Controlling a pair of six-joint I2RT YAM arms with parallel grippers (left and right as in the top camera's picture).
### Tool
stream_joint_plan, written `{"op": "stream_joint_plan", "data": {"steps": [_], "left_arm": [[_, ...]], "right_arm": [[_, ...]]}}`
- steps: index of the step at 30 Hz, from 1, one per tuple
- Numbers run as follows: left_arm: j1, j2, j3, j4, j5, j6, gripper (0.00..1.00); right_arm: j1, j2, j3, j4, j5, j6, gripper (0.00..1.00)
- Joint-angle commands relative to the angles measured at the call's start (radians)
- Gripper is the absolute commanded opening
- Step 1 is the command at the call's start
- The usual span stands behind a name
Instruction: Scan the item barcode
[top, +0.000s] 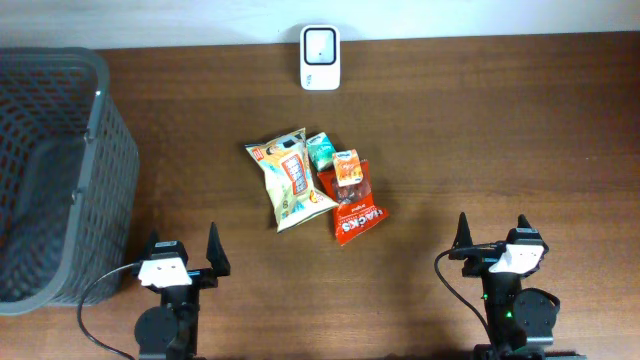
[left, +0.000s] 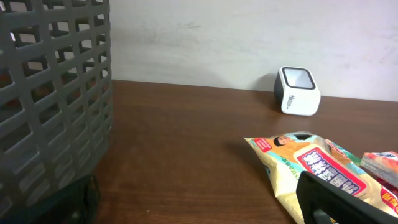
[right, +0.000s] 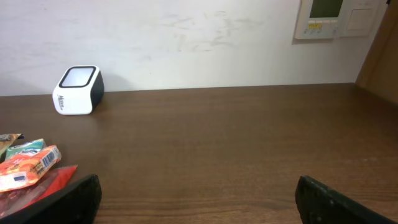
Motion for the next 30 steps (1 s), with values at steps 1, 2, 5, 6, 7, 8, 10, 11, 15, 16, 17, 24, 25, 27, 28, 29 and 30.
{"op": "stream_joint_plan", "data": {"steps": [1, 2, 5, 6, 7, 8, 10, 11, 15, 16, 17, 24, 25, 27, 28, 29, 30], "left_arm": [[-0.005, 0.002, -0.008, 0.003, 0.003, -0.008, 0.99], [-0.005, 0.002, -0.008, 0.003, 0.003, -0.008, 0.99], [-0.005, 0.002, -0.008, 0.003, 0.003, -0.008, 0.99], [-0.005, 0.002, -0.008, 0.003, 0.003, -0.008, 0.99], [-0.005, 0.002, -0.008, 0.003, 0.003, -0.008, 0.99], [-0.005, 0.002, -0.008, 0.003, 0.003, -0.008, 0.99], [-0.005, 0.002, -0.008, 0.003, 0.003, -0.008, 0.99], [-0.005, 0.002, -0.008, 0.003, 0.003, -0.008, 0.99], [-0.005, 0.002, -0.008, 0.003, 0.003, -0.008, 0.99], [-0.005, 0.002, -0.008, 0.003, 0.003, -0.008, 0.99], [-0.005, 0.002, -0.008, 0.003, 0.003, -0.008, 0.99], [-0.005, 0.002, -0.008, 0.003, 0.003, -0.008, 0.99], [-0.005, 0.002, -0.008, 0.003, 0.003, -0.008, 0.99], [-0.005, 0.002, -0.008, 0.003, 0.003, -0.008, 0.99], [-0.005, 0.002, -0.008, 0.003, 0.003, -0.008, 0.99], [-0.005, 0.002, -0.008, 0.003, 0.003, -0.008, 0.99], [-0.005, 0.002, -0.008, 0.003, 0.003, -0.008, 0.99]], "right_arm": [[-0.003, -0.008, -0.009, -0.002, 0.008, 0.005, 0.99], [-0.003, -0.008, -0.009, -0.002, 0.008, 0.005, 0.98], [-0.003, -0.008, -0.009, 0.002, 0.008, 0.006, 0.99], [-0.003, -0.008, -0.009, 0.007, -0.010, 0.029, 0.99], [-0.003, -0.008, -0.009, 0.023, -0.063, 0.085, 0.98], [-0.003, -0.008, -0.009, 0.056, -0.185, 0.192, 0.99], [-0.003, -0.008, -0.009, 0.105, -0.311, 0.298, 0.99], [-0.003, -0.008, -0.009, 0.120, -0.385, 0.351, 0.99], [-0.003, -0.008, -0.009, 0.206, -0.513, 0.483, 0.99], [-0.003, -0.008, -0.009, 0.243, -0.545, 0.492, 0.99], [-0.003, -0.008, -0.009, 0.313, -0.577, 0.492, 0.99], [-0.003, 0.063, 0.209, 0.424, -0.462, 0.301, 0.99], [-0.003, 0.099, 0.270, 0.350, -0.462, 0.262, 0.98], [-0.003, 0.239, 0.454, 0.117, -0.469, 0.166, 0.99], [-0.003, 0.304, 0.529, 0.023, -0.480, 0.130, 0.98], [-0.003, 0.396, 0.625, -0.097, -0.502, 0.082, 0.99], [-0.003, 0.495, 0.726, -0.219, -0.525, 0.047, 0.99]]}}
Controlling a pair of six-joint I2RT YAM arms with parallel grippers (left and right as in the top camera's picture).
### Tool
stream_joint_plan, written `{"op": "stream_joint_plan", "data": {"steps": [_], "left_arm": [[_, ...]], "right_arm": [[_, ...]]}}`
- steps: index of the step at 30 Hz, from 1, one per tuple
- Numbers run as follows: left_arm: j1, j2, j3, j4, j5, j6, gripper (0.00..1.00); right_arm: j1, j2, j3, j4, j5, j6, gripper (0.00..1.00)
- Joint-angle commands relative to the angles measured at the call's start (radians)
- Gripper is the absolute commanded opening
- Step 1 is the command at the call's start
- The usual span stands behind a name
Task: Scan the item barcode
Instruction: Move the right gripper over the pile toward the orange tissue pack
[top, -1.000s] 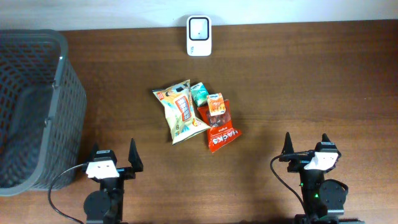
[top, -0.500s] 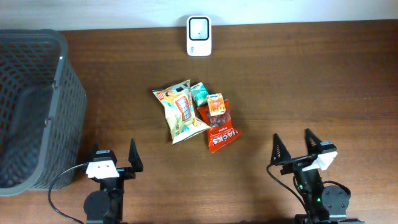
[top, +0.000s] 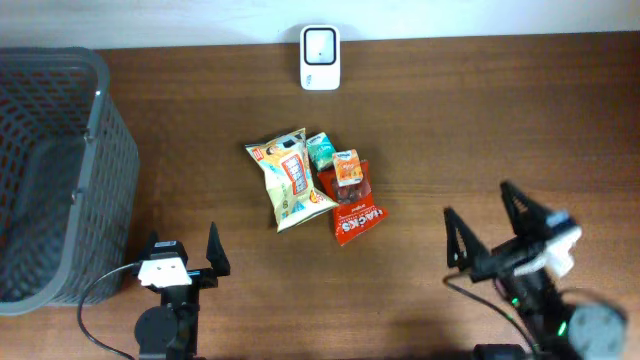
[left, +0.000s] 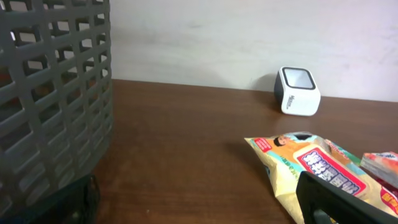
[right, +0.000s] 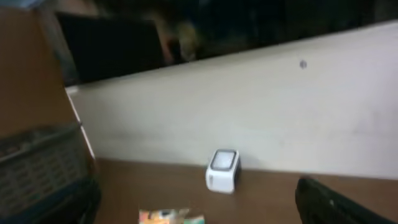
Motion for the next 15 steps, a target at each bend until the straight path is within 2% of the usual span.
{"op": "stream_joint_plan", "data": {"steps": [1, 3, 5, 8, 11, 13, 15], "left_arm": [[-0.005, 0.000, -0.008, 0.002, 0.003, -0.005, 0.99], [-0.005, 0.000, -0.008, 0.002, 0.003, -0.005, 0.99], [-0.005, 0.000, -0.008, 0.002, 0.003, -0.005, 0.99], [-0.005, 0.000, -0.008, 0.002, 0.003, -0.005, 0.99], [-0.005, 0.000, -0.008, 0.002, 0.003, -0.005, 0.99], [-0.005, 0.001, -0.008, 0.002, 0.003, -0.005, 0.99], [-0.005, 0.000, -0.008, 0.002, 0.003, -0.005, 0.99]], "right_arm": [[-0.002, 0.283, 0.295, -0.277, -0.058, -0.199, 0.99], [-0.002, 0.481, 0.485, -0.478, -0.113, -0.206, 0.98], [-0.002, 0.650, 0.635, -0.601, -0.226, -0.201, 0.98], [-0.002, 0.841, 0.772, -0.683, -0.478, -0.139, 0.98], [-0.001, 1.001, 0.805, -0.632, -0.679, -0.137, 0.98], [0.004, 1.080, 0.805, -0.628, -0.692, -0.137, 0.99], [0.033, 1.155, 0.805, -0.681, -0.554, -0.136, 0.99]]}}
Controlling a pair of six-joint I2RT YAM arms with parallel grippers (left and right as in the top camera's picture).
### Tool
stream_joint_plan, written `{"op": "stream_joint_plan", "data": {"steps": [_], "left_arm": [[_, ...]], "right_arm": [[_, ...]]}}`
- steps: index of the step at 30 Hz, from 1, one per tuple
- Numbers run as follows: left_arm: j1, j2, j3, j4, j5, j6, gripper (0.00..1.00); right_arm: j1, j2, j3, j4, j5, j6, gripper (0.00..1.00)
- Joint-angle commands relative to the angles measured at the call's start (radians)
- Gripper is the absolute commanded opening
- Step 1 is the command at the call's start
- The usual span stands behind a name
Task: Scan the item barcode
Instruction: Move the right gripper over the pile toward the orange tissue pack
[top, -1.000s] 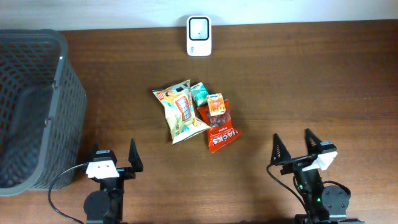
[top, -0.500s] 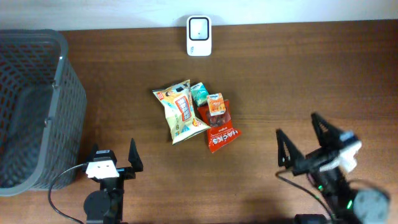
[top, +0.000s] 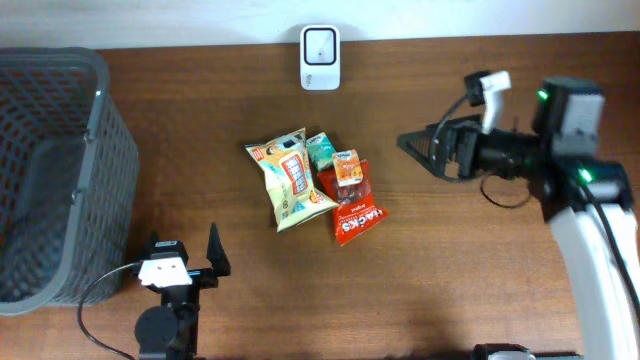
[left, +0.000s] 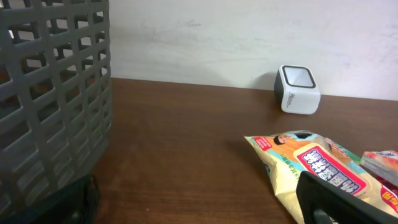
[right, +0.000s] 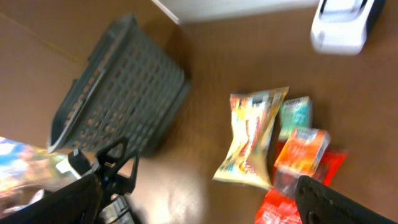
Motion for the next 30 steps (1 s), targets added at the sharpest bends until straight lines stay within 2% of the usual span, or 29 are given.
{"op": "stream_joint_plan", "data": {"steps": [1, 4, 7, 9, 11, 18, 20, 23, 27, 30], "left_arm": [[-0.005, -0.004, -0.007, 0.002, 0.003, -0.005, 0.99], [-0.005, -0.004, -0.007, 0.002, 0.003, -0.005, 0.99], [-0.005, -0.004, -0.007, 0.002, 0.003, -0.005, 0.99], [-0.005, -0.004, -0.007, 0.002, 0.003, -0.005, 0.99], [-0.005, -0.004, -0.007, 0.002, 0.003, -0.005, 0.99], [-0.005, -0.004, -0.007, 0.002, 0.002, -0.005, 0.99], [-0.005, -0.004, -0.007, 0.002, 0.003, -0.005, 0.99], [-0.005, -0.004, -0.007, 0.002, 0.003, -0.005, 0.99], [-0.005, -0.004, -0.007, 0.002, 0.003, -0.005, 0.99], [-0.005, -0.004, -0.007, 0.002, 0.002, -0.005, 0.99]], "right_arm": [[0.050, 0.108, 0.013, -0.066, 0.105, 0.018, 0.97], [0.130, 0.172, 0.013, -0.116, 0.435, 0.077, 0.89], [0.210, 0.232, 0.013, -0.079, 0.545, 0.089, 0.81], [0.257, 0.277, 0.013, -0.013, 0.609, 0.137, 0.73], [0.293, 0.324, 0.013, 0.051, 0.681, 0.166, 0.71], [0.343, 0.501, 0.013, 0.230, 0.703, 0.183, 0.71], [0.343, 0.532, 0.013, 0.240, 0.703, 0.188, 0.65], [0.343, 0.579, 0.013, 0.251, 0.702, 0.188, 0.47], [0.344, 0.589, 0.013, 0.251, 0.702, 0.188, 0.39], [0.344, 0.589, 0.013, 0.255, 0.702, 0.188, 0.38]]}}
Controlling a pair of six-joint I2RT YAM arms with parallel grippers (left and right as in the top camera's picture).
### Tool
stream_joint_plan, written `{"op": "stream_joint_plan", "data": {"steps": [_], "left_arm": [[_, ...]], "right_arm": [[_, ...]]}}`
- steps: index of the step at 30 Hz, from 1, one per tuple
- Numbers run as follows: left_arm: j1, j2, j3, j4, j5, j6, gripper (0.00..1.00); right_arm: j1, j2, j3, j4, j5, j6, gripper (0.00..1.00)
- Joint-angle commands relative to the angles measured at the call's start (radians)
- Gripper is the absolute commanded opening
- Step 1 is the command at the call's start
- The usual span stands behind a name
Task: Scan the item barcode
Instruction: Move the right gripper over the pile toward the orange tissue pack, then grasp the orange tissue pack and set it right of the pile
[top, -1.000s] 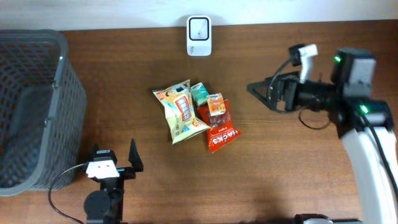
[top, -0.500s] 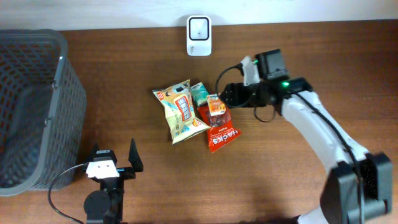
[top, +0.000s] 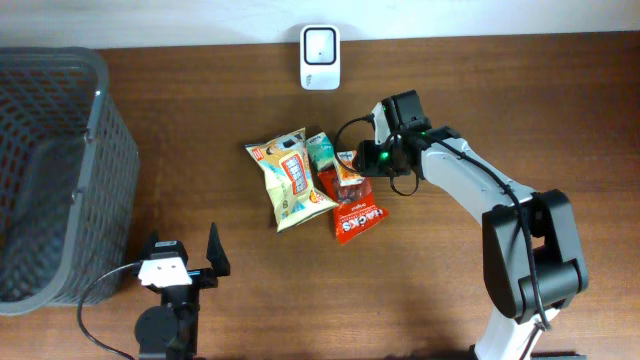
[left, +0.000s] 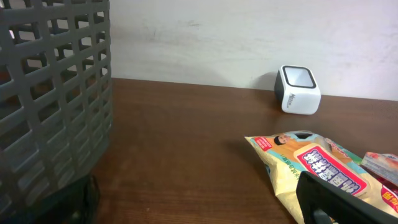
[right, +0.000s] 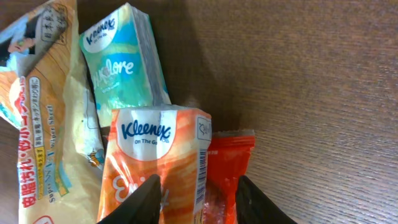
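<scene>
Mid-table lies a pile of items: an orange Kleenex pack (right: 155, 149) with a barcode along its right edge, a teal Kleenex pack (right: 124, 62), a yellow snack bag (right: 43, 130) and a red packet (right: 229, 165). My right gripper (right: 199, 202) hangs open just over the pile, one finger above the orange pack (top: 346, 166), the other above the red packet. The white scanner (top: 320, 45) stands at the back edge. My left gripper (top: 183, 262) rests open near the front edge, holding nothing.
A dark grey mesh basket (top: 50, 170) fills the left end of the table and looms at the left wrist view's left (left: 50, 93). The right arm (top: 470, 175) reaches in across the table's right half.
My right gripper was high over the back right of the table, facing the pile from afar. It is now low over the pile, open around the orange pack's barcode edge. The left arm is unmoved.
Both grippers first rested open at the front edge. Then the right arm was lifted off its rest, its camera facing the wall and scanner. Then it stood high at the back right, looking down on the pile, and now it is down at the orange pack.
</scene>
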Motion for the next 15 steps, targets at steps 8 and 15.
{"op": "stream_joint_plan", "data": {"steps": [8, 15], "left_arm": [[-0.005, -0.004, -0.007, 0.002, 0.002, -0.005, 0.99], [-0.005, -0.004, -0.007, 0.002, 0.003, -0.005, 0.99]], "right_arm": [[0.016, 0.015, 0.006, 0.004, -0.050, -0.006, 0.39], [0.034, 0.063, 0.004, 0.029, -0.075, -0.025, 0.25]]}}
